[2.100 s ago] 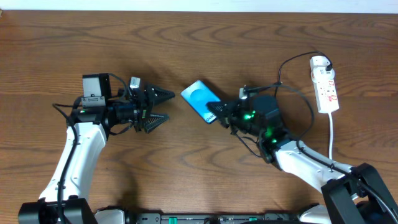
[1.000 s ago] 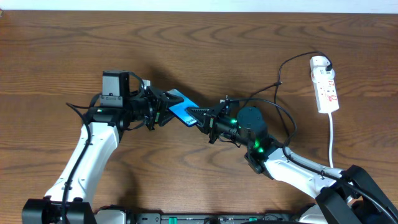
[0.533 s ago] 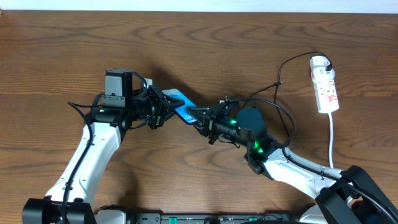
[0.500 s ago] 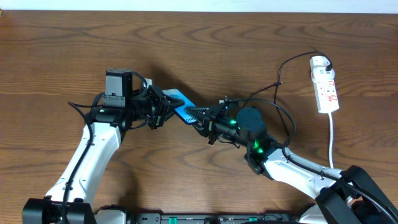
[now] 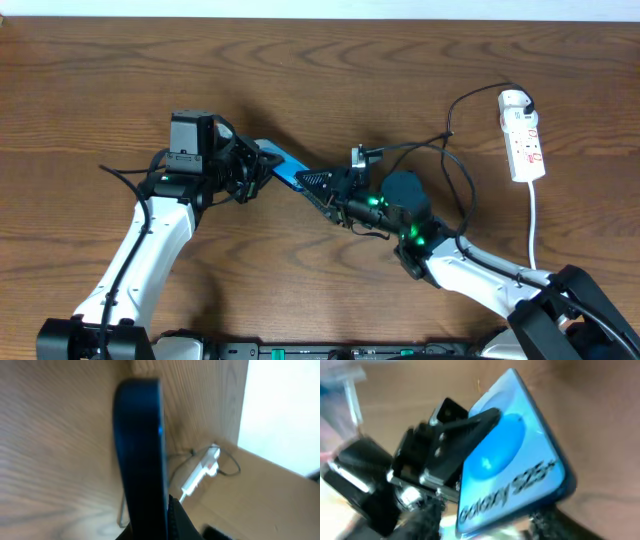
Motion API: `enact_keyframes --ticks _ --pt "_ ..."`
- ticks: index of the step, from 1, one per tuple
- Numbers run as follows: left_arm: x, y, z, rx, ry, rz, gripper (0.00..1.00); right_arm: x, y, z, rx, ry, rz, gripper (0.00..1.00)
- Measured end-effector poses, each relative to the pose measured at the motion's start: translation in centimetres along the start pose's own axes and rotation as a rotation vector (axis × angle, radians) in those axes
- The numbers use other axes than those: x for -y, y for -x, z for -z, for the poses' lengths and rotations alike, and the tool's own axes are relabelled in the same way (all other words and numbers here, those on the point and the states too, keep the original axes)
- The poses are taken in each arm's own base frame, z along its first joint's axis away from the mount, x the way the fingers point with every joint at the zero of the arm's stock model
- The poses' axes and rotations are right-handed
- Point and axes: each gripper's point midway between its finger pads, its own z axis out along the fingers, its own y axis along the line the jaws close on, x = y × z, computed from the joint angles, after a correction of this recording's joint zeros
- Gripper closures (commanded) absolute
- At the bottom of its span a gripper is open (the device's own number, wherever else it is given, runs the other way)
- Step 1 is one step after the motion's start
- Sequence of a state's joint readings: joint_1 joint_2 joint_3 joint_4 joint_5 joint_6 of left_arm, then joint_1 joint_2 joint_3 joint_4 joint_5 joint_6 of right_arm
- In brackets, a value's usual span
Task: Plug charger to phone and switch on socket
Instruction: 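Release the phone from the right gripper and withdraw it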
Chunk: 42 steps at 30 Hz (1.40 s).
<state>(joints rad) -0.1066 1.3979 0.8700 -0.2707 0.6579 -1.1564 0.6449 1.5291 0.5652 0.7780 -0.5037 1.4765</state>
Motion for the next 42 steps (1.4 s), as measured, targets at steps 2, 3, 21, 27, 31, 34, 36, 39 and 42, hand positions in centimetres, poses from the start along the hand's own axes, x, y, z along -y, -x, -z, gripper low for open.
enact_keyframes --ticks 2,3,21,27,31,34,36,39,42 --pt "-0.2 0.8 0.0 0.048 0.015 -0.002 0.93 0.0 0.2 0.2 -0.008 0.003 0.106 0.29" --pt "-0.4 1.3 0.1 0.072 0.023 -0.004 0.92 -0.1 0.4 0.4 -0.013 0.008 0.162 0.26" --pt "-1.1 3.7 0.4 0.212 0.069 -0.016 0.93 5.8 0.1 2.4 -0.172 -0.171 0.545 0.06" --pt "-1.1 3.9 0.5 0.228 0.070 -0.019 0.93 6.9 -0.3 2.7 -0.200 -0.208 0.550 0.04" --pt "-0.9 3.5 0.2 0.221 0.073 -0.032 0.93 7.2 -0.4 2.8 -0.207 -0.216 0.553 0.01" --pt "-0.8 2.5 -0.3 0.201 0.076 -0.051 0.93 7.4 -0.5 2.9 -0.213 -0.226 0.549 0.01" --pt "-0.7 1.8 -0.7 0.185 0.078 -0.061 0.92 7.8 -0.6 3.0 -0.220 -0.238 0.539 0.01" --pt "-0.2 1.0 -1.0 0.157 0.062 -0.074 0.93 8.5 -1.0 3.3 -0.242 -0.263 0.526 0.01" --pt "0.9 0.3 -1.2 0.121 0.017 -0.092 0.93 9.2 -1.5 3.8 -0.268 -0.291 0.505 0.01"
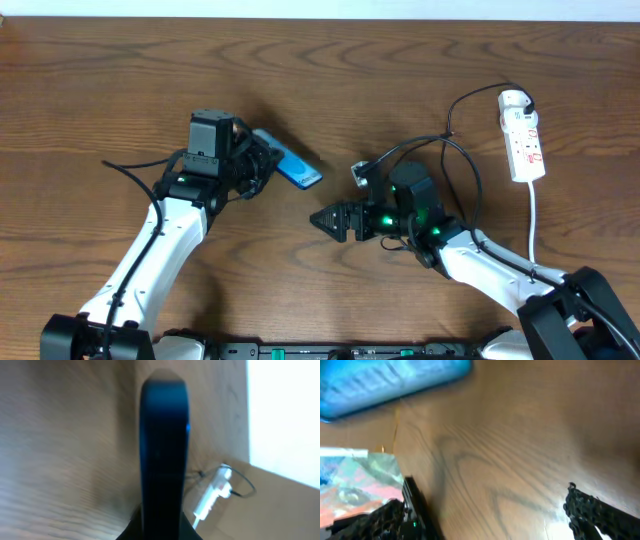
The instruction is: Plug charger to phone and switch on socket
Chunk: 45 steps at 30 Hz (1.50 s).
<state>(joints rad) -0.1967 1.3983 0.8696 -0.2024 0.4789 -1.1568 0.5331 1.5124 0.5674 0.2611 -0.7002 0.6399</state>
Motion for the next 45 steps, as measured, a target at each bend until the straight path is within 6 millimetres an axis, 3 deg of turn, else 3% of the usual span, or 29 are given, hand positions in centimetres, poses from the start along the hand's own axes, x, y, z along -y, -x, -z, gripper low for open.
enact_keyframes --ticks 5,12,20,23,26,34,38,42,45 --pt "3.2 -0.7 0.2 -0.056 -0.136 -0.044 0.92 -0.8 -0.7 1.2 -0.020 -0.012 -0.011 0.01" --pt "5.5 -1.6 0.2 -0.131 -0.244 -0.035 0.93 -3.4 -1.2 5.3 0.023 -0.057 0.065 0.01" --pt "5.7 -2.5 -4.4 -0.340 -0.335 0.034 0.93 -1.8 -0.2 12.8 0.283 -0.371 0.105 0.01" --pt "6.0 -3.1 -5.5 -0.433 -0.391 0.042 0.93 -0.7 0.2 15.5 0.381 -0.487 0.103 0.01" --pt "5.1 -3.8 -6.3 -0.504 -0.369 0.092 0.93 0.0 0.4 17.3 0.446 -0.561 0.103 0.01" --pt "4.8 -4.8 -5.9 -0.582 -0.365 0.103 0.93 1.1 2.3 19.1 0.560 -0.673 0.104 0.01" --pt "4.8 -5.2 -5.7 -0.608 -0.368 0.093 0.92 2.9 3.0 19.4 0.574 -0.755 0.052 0.02" --pt "4.8 -5.3 -5.6 -0.614 -0.369 0.089 0.93 5.3 4.1 19.0 0.546 -0.813 -0.083 0.15" --pt "4.8 -5.3 -5.6 -0.616 -0.370 0.086 0.92 7.0 6.0 18.4 0.516 -0.835 -0.197 0.25"
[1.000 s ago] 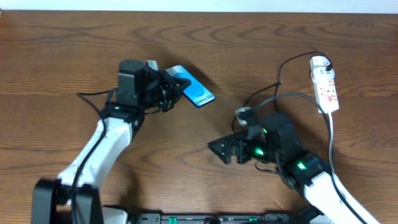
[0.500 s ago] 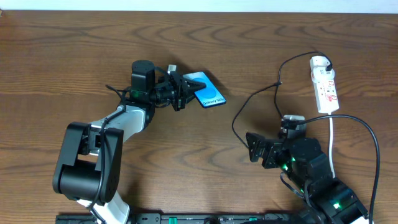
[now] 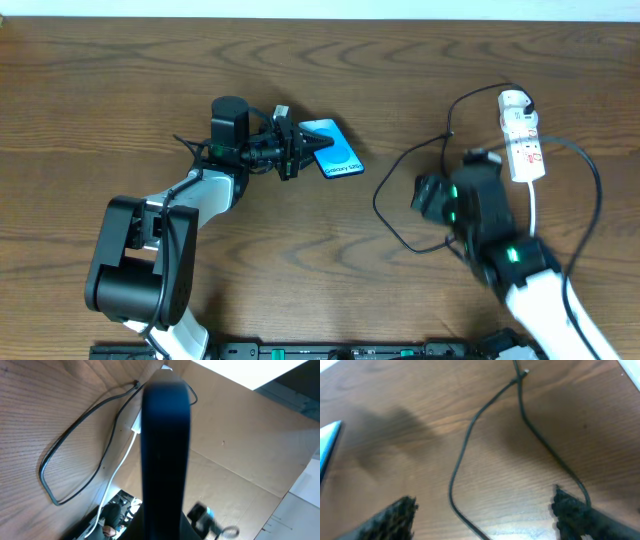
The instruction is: Plug charger to phone and switch on socket
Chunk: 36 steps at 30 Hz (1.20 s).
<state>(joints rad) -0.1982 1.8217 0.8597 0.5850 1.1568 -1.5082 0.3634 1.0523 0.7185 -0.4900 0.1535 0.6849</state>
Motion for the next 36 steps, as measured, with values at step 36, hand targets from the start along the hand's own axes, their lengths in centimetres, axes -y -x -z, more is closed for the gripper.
enact_keyframes --ticks 36 --pt "0.0 -0.9 0.0 -0.053 0.000 -0.005 0.92 3.7 3.0 -19.1 -0.156 -0.266 -0.665 0.67"
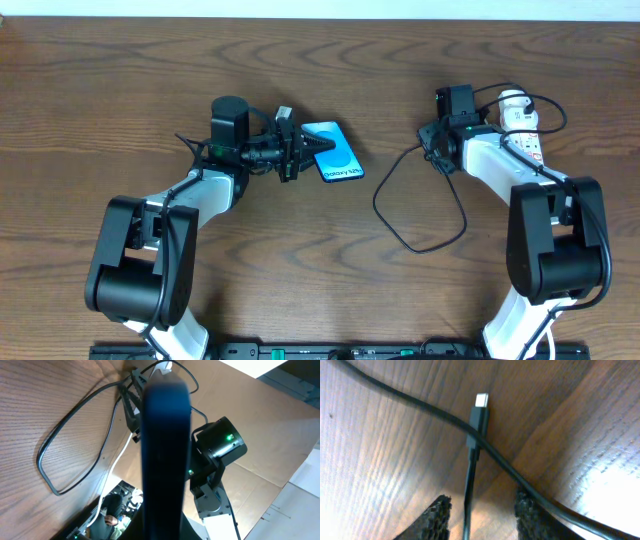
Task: Plug charger to phone and switch on socket
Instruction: 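Grasp the black USB-C cable end with the right gripper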
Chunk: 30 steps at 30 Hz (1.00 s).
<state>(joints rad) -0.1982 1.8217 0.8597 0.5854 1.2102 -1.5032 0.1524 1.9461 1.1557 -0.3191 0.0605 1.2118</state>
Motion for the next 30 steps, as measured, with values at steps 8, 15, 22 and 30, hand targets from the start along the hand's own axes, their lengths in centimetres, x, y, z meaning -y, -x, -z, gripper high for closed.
enact_keyframes --ticks 8,15,22,30 --pt "0.0 0.0 0.0 0.000 0.000 0.000 0.93 -0.1 0.0 -0.2 0.001 0.005 -0.004 0.71" --pt "0.0 0.0 0.0 0.000 0.000 0.000 0.92 -0.7 -0.7 -0.6 -0.011 0.023 -0.003 0.83" --pt "0.0 0.0 0.0 0.000 0.000 0.000 0.93 -0.9 -1.2 -0.9 -0.018 0.023 0.012 0.99" --pt "0.0 0.0 0.0 0.000 0.000 0.000 0.93 -2.3 -2.4 -1.1 -0.086 0.096 0.104 0.99"
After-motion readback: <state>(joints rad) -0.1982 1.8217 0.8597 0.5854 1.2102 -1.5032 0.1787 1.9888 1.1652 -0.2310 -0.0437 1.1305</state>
